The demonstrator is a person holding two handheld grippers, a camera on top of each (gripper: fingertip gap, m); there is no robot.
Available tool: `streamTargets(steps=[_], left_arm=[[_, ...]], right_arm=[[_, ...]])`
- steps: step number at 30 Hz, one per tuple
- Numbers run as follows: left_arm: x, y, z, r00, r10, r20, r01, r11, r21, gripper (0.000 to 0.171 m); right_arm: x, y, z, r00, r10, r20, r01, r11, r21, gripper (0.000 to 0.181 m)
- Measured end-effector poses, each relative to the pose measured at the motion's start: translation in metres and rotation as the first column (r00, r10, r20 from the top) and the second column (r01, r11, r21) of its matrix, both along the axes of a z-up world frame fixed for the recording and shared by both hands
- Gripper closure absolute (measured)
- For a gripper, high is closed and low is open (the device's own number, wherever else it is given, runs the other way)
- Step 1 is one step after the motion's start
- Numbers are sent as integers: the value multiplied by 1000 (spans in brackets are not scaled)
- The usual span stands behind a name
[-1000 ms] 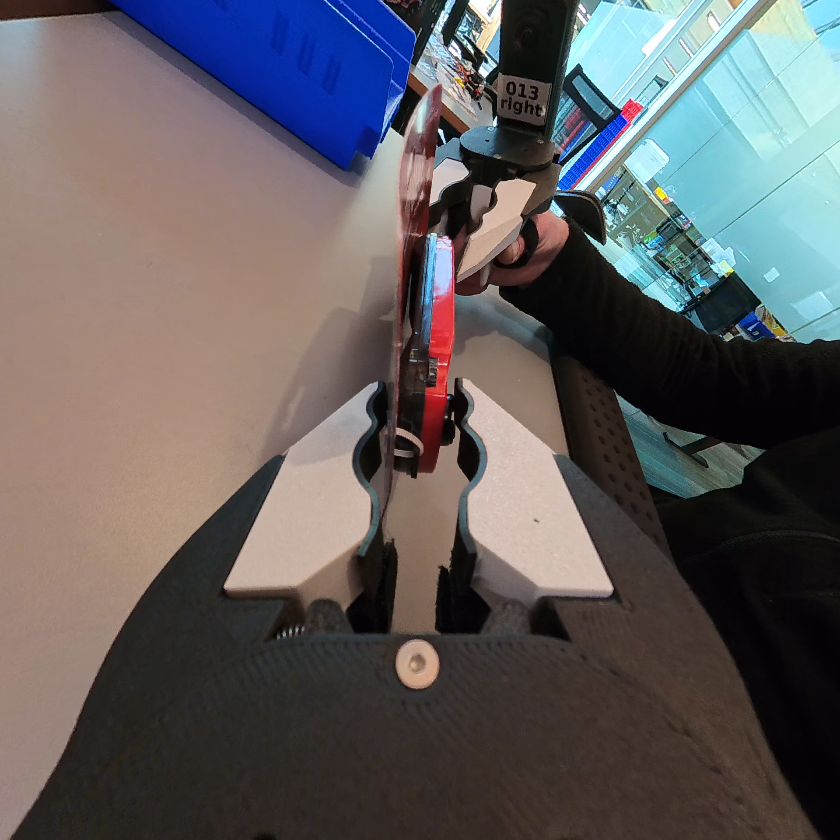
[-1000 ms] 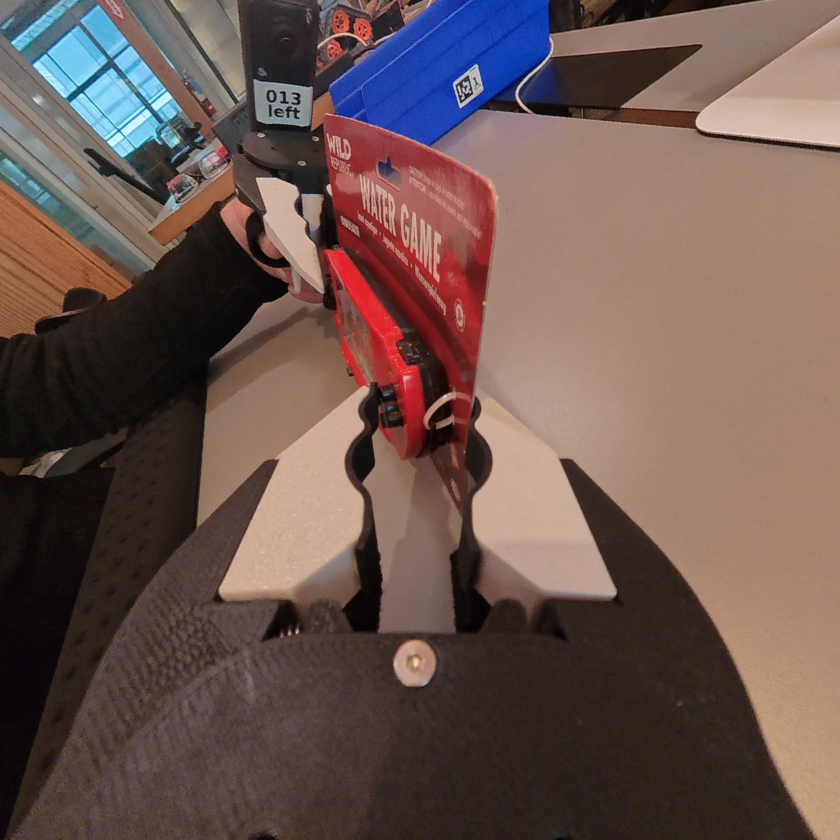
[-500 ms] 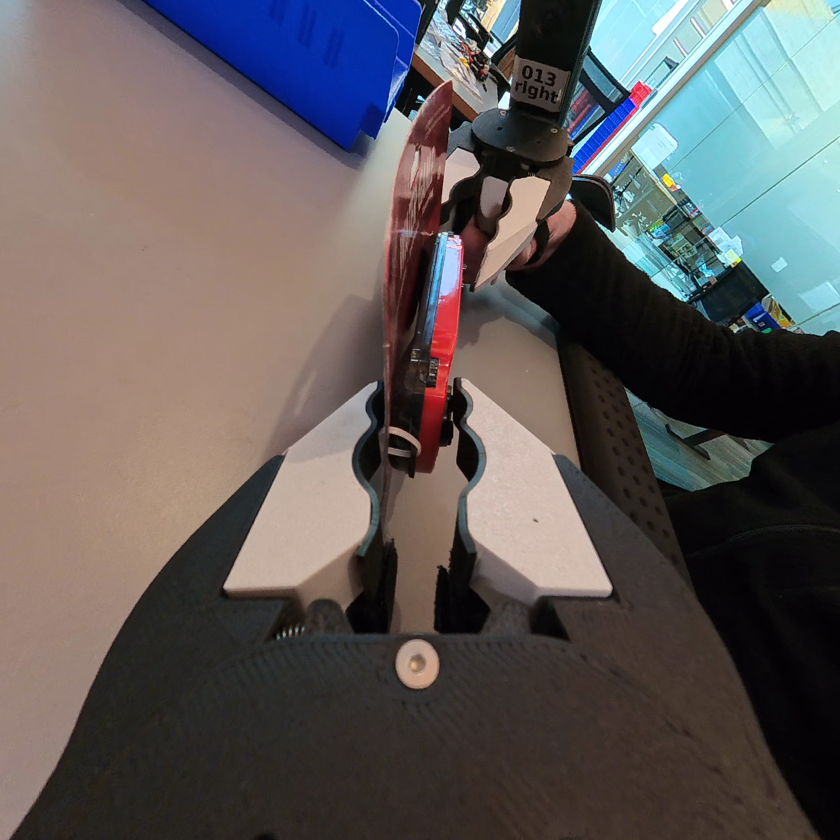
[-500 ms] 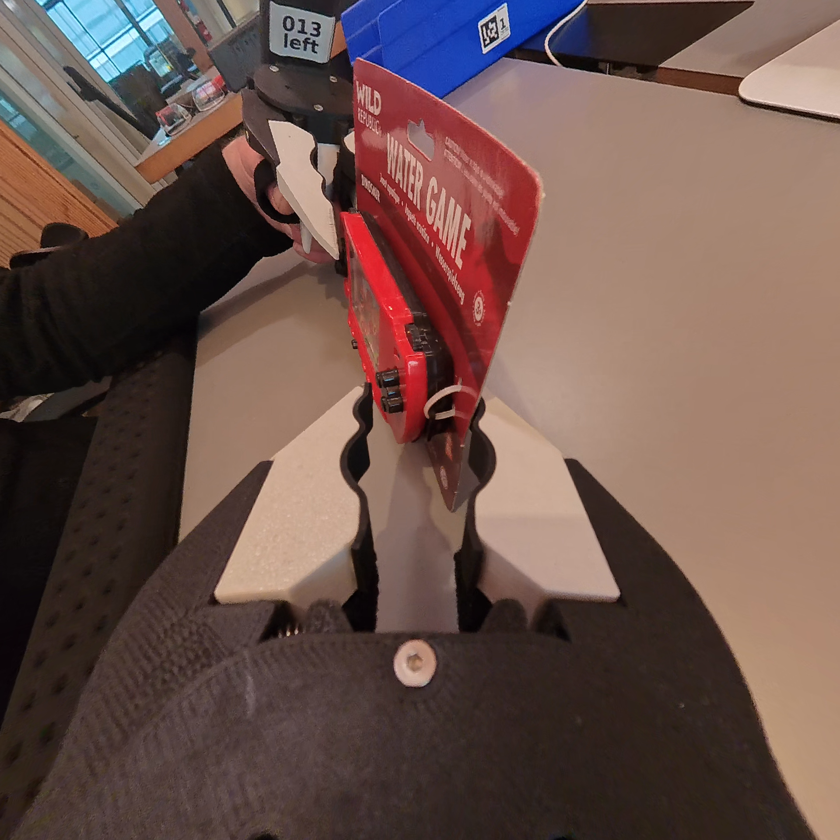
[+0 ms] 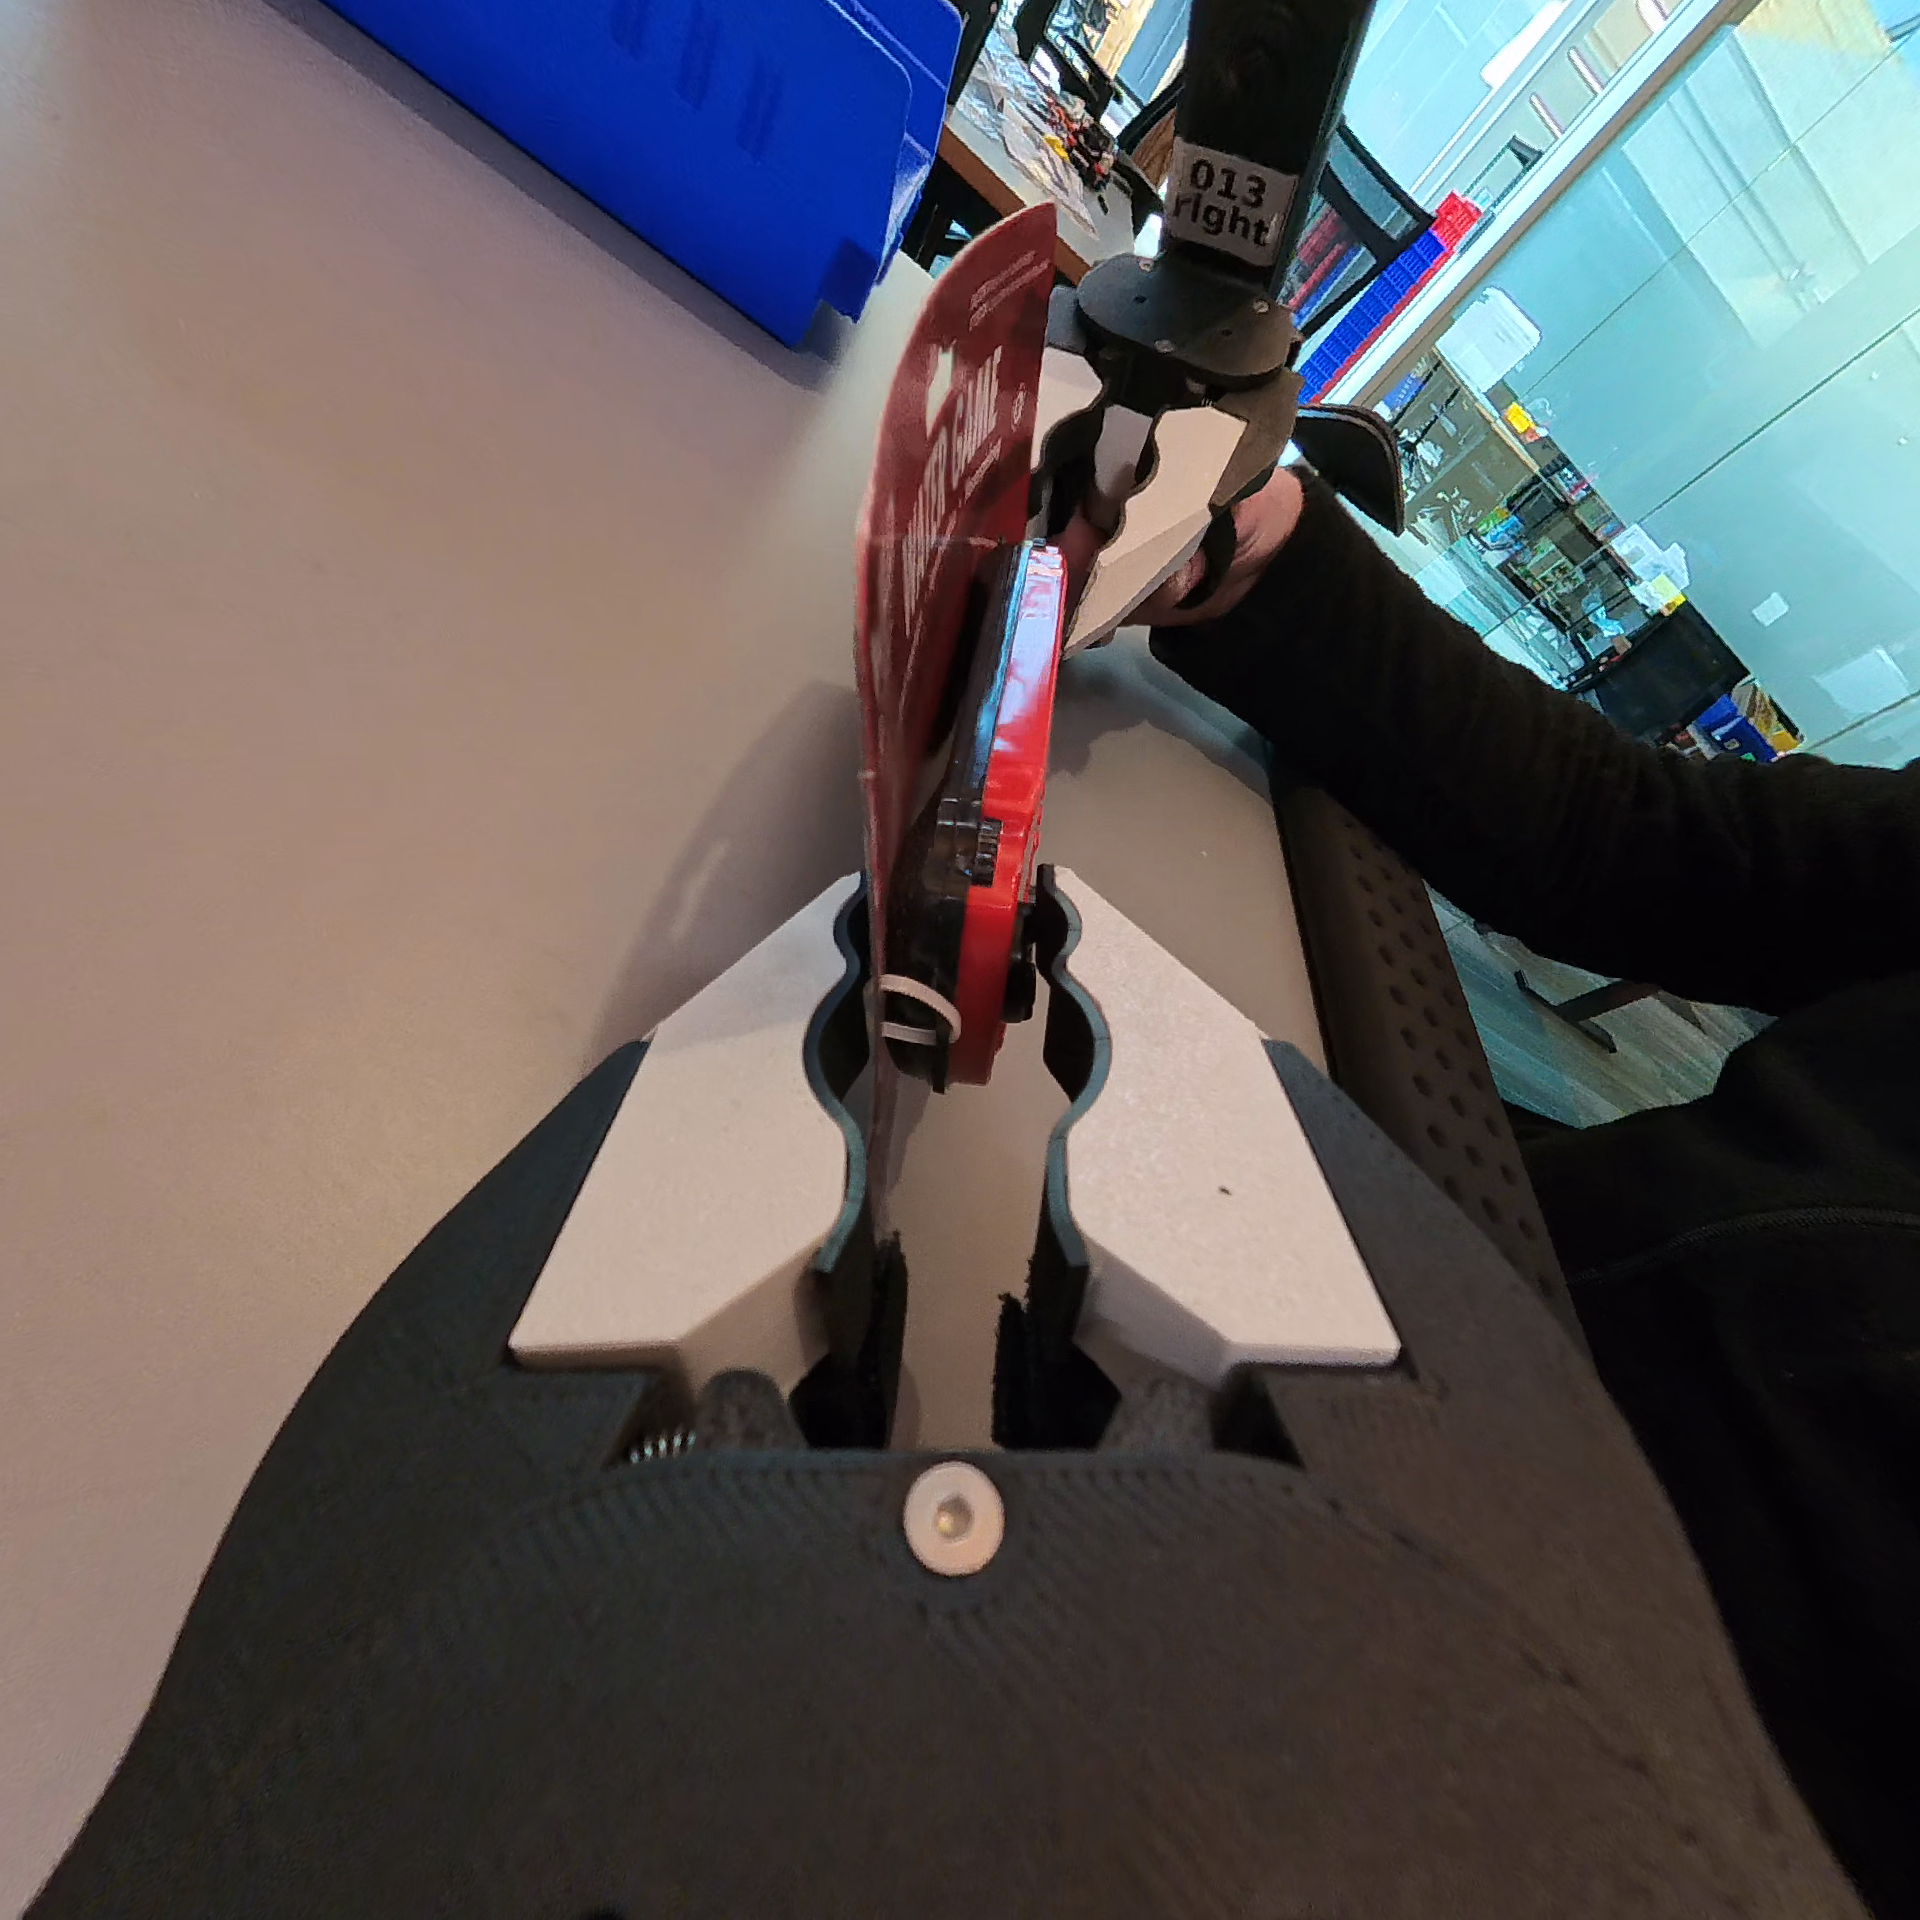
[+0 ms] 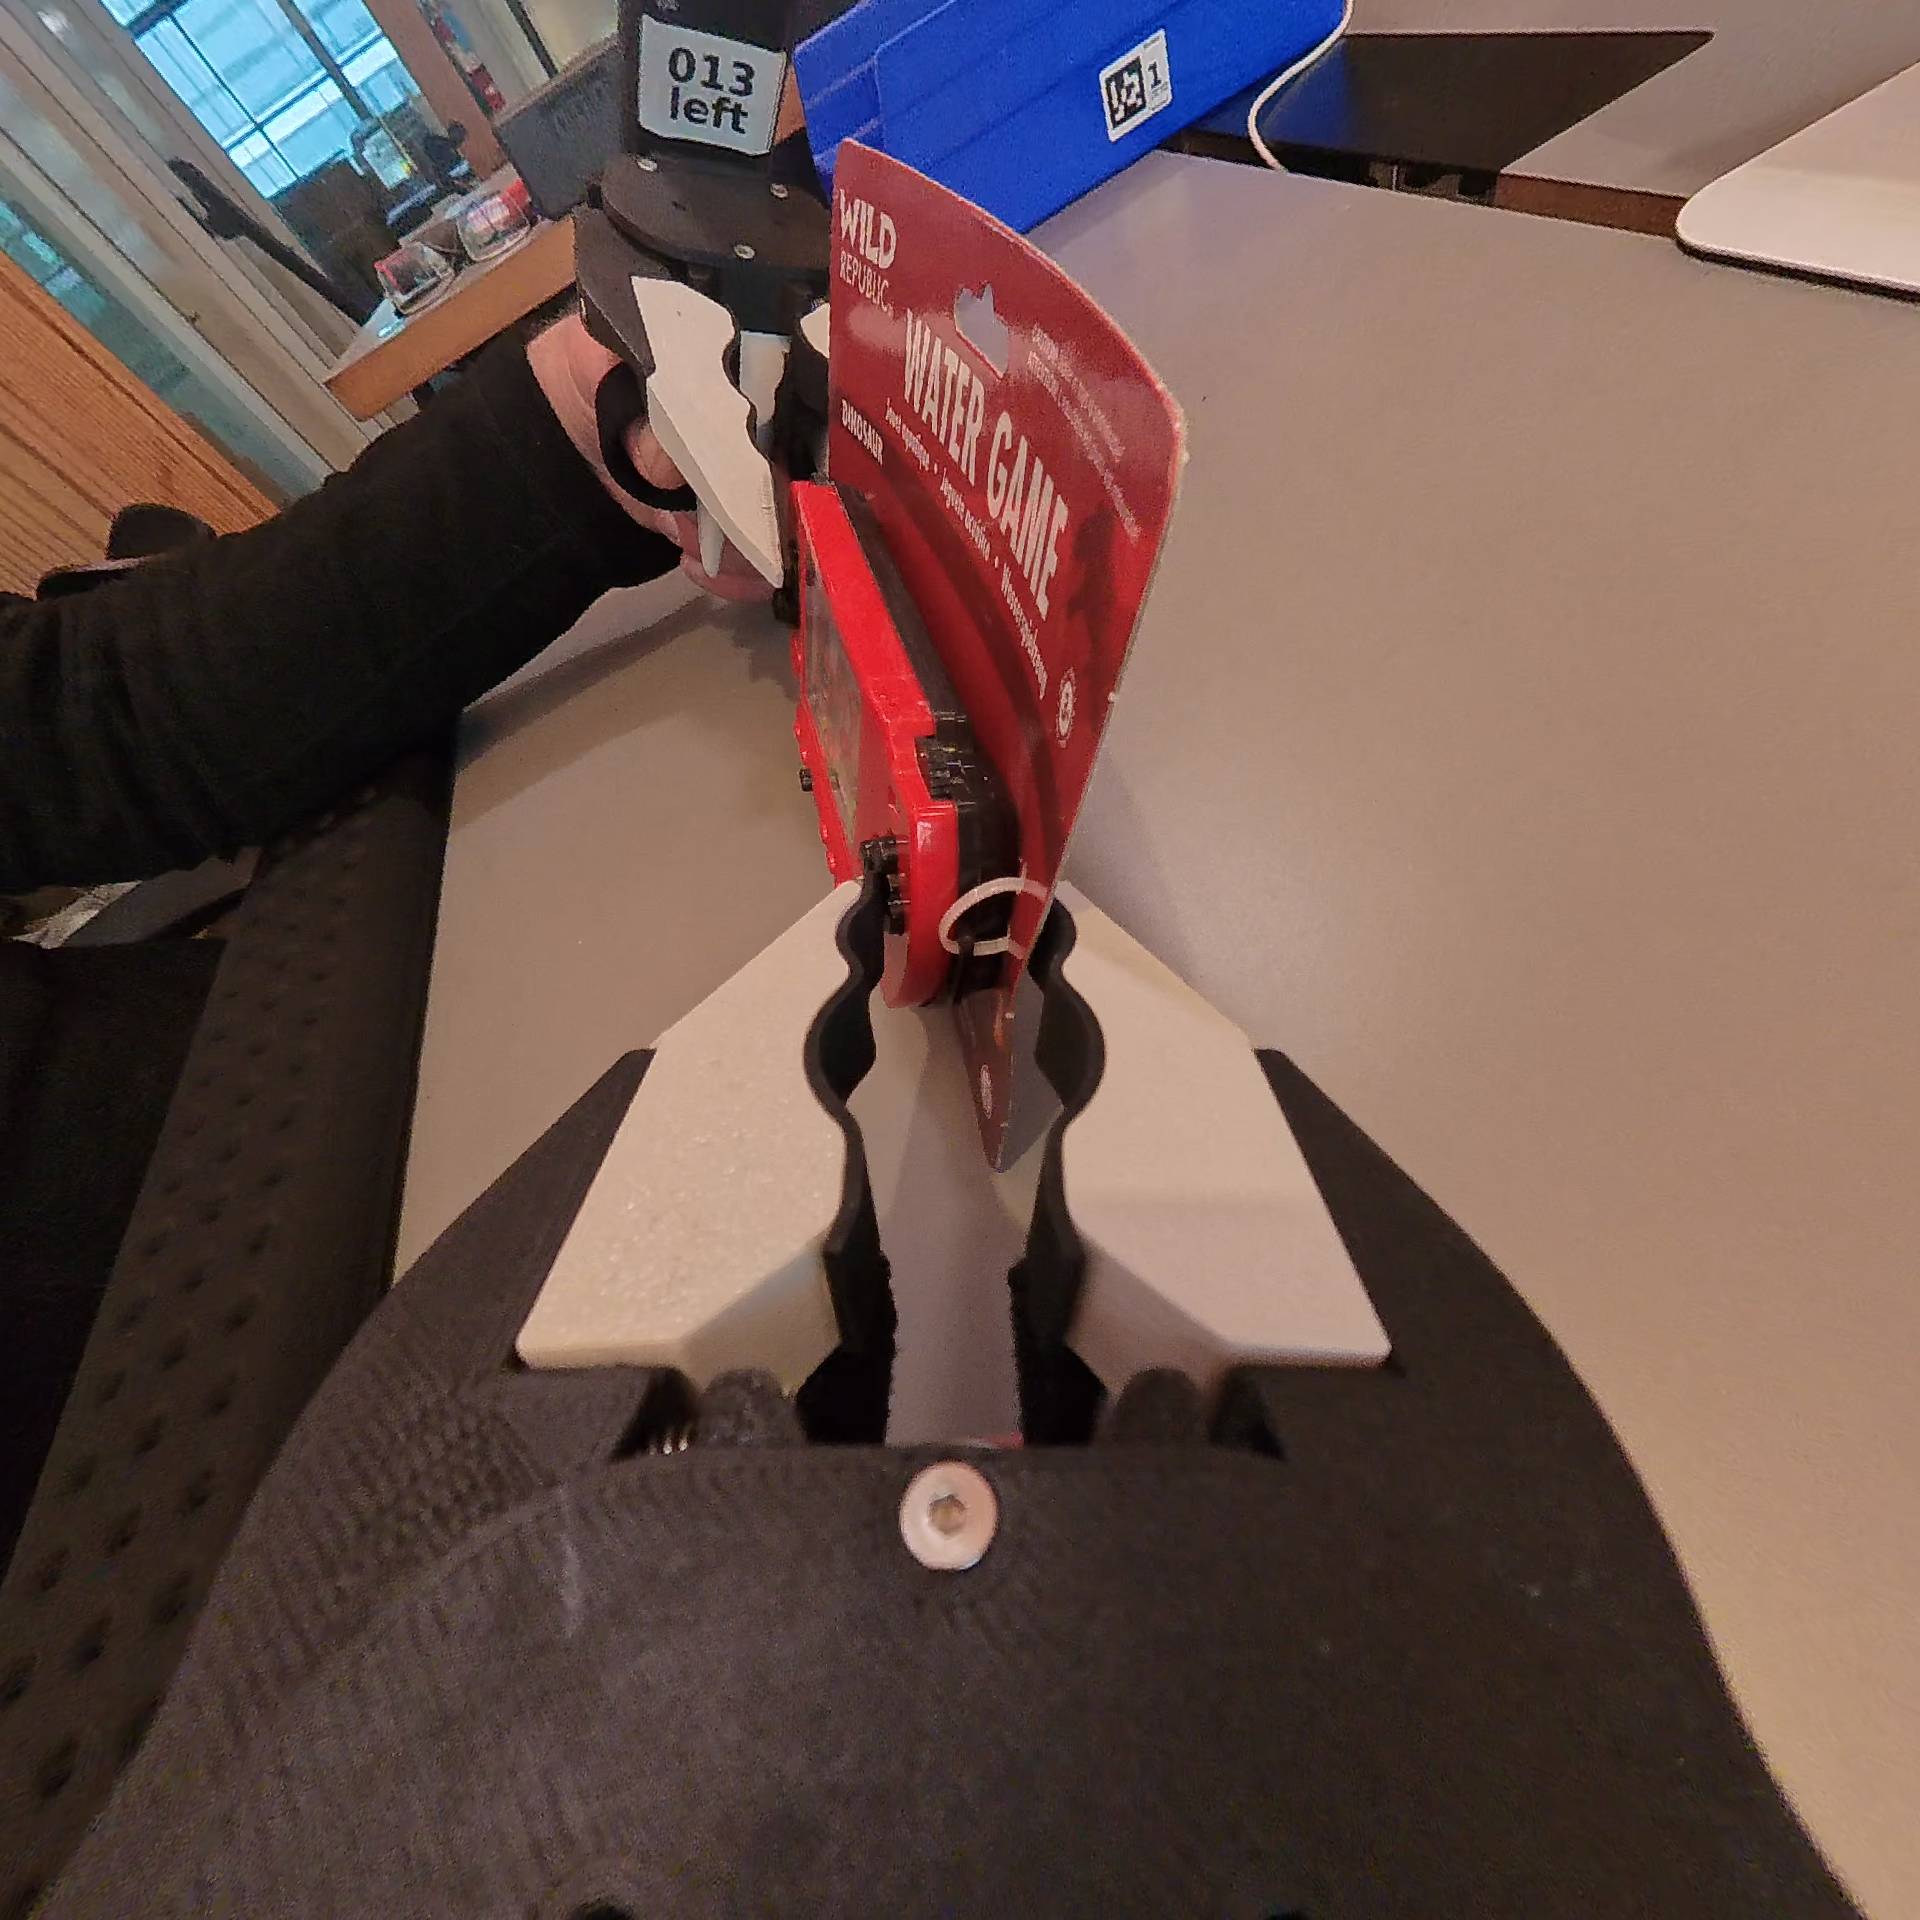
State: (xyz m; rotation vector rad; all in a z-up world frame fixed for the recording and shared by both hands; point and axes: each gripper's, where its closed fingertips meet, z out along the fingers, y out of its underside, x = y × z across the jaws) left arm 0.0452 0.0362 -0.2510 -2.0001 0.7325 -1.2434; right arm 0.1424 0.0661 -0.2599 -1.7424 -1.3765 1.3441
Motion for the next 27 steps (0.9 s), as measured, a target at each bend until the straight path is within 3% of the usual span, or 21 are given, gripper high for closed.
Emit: streamTargets(steps=[22, 27], left_arm=[[3, -1, 2, 1000, -5, -6, 5, 1000, 9, 144], [2, -1, 2, 1000, -1, -8, 1, 1000, 10, 144]], right_arm=[[2, -1, 1, 1000, -1, -4, 1, 1000, -21, 149], [6, -3, 3, 1000, 0, 2, 0, 1000, -17, 140]])
